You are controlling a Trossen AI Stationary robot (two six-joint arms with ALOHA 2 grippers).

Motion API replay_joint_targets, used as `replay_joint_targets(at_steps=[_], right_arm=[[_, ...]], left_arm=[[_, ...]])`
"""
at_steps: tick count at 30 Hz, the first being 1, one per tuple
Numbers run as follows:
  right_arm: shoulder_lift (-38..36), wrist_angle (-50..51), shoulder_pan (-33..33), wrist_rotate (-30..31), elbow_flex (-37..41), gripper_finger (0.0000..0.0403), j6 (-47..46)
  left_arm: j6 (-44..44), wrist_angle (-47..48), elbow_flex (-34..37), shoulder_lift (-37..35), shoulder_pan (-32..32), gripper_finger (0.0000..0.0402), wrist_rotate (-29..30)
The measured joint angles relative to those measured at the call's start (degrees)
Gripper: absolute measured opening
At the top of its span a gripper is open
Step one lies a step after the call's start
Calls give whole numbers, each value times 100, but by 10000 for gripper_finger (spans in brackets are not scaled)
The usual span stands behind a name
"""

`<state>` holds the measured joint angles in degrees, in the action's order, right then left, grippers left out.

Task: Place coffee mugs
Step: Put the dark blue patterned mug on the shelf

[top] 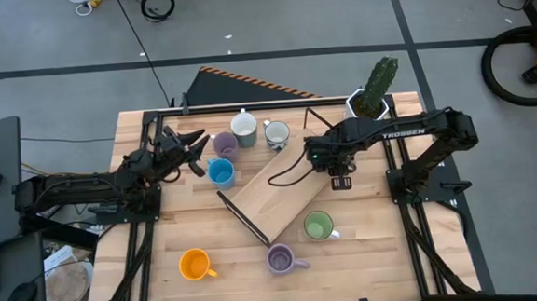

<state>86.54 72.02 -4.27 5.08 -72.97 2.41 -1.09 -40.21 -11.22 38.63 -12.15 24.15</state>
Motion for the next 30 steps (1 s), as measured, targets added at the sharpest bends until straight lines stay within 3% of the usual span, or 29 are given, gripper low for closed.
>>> replay_joint_targets(at_steps=[5, 7, 12, 16, 30], right_arm=[[-4, 110, 0, 0, -2, 135, -151], [-4, 100, 0, 0, -2, 137, -254], [-4, 88, 0, -2, -2, 139, -465], [-1, 89, 0, -2, -2, 135, -652], [5, 95, -94, 33, -2, 123, -2860]], left_arm=[[-293, -409, -168, 163, -217, 117, 1], [-125, 136, -447, 291, -411, 117, -96], [229, 1596, -1414, 1017, -811, 117, -1038], [198, 2367, -2048, 1511, -864, 117, -1262], [-134, 3626, -3338, 2803, -862, 117, -1843]])
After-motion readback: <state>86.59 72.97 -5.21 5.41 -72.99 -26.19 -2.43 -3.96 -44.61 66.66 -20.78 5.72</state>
